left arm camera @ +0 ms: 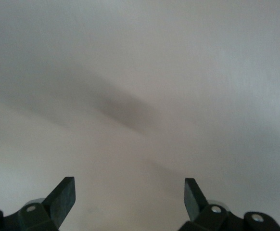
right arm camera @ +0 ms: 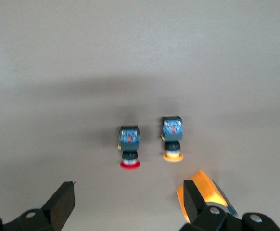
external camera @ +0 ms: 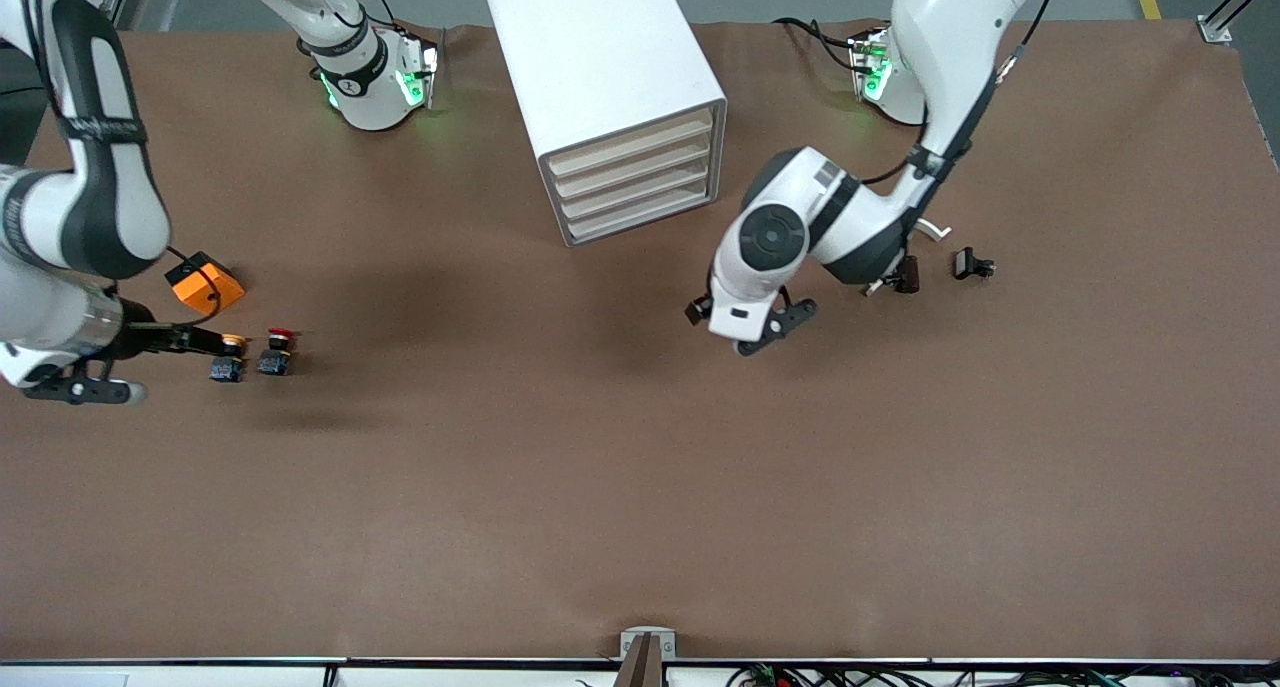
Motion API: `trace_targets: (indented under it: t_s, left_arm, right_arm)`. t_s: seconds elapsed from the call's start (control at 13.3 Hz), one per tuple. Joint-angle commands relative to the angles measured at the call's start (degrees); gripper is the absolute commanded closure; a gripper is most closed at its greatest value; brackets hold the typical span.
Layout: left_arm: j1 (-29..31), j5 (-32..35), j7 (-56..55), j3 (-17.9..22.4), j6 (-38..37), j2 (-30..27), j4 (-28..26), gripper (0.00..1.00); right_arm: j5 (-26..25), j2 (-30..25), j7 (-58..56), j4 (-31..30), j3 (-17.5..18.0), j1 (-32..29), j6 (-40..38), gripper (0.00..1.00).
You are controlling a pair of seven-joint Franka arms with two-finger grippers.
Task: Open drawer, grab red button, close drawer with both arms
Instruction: 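Release the red button on the table and withdraw both grippers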
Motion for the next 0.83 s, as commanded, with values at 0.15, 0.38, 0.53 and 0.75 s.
trace_targets:
  t_s: [0.15, 0.38, 0.53, 0.75]
  left_arm:
    - [10.02, 2.26, 15.32, -0.56, -1.09, -3.97, -2.47, 0.00]
    - [17.67, 2.26, 30.87, -0.56, -9.23, -5.48, 0.58, 0.00]
    - [24.08, 2.35, 40.18, -0.74, -12.86, -6.09, 2.09, 0.00]
    - [31.56, 2.26, 51.01, -1.00, -13.48, -10.38, 1.39, 0.00]
  right_arm:
    - [1.33, -5.51, -0.30, 6.17, 0.00, -0.59, -11.28, 0.00]
    - [1.33, -7.54, -0.13, 9.15, -0.09, -0.59, -15.68, 0.00]
    - [1.24, -8.51, 0.40, 10.83, 0.09, -0.33, -20.15, 0.00]
    - [1.24, -10.18, 6.52, 10.83, 0.35, -0.24, -23.58, 0.00]
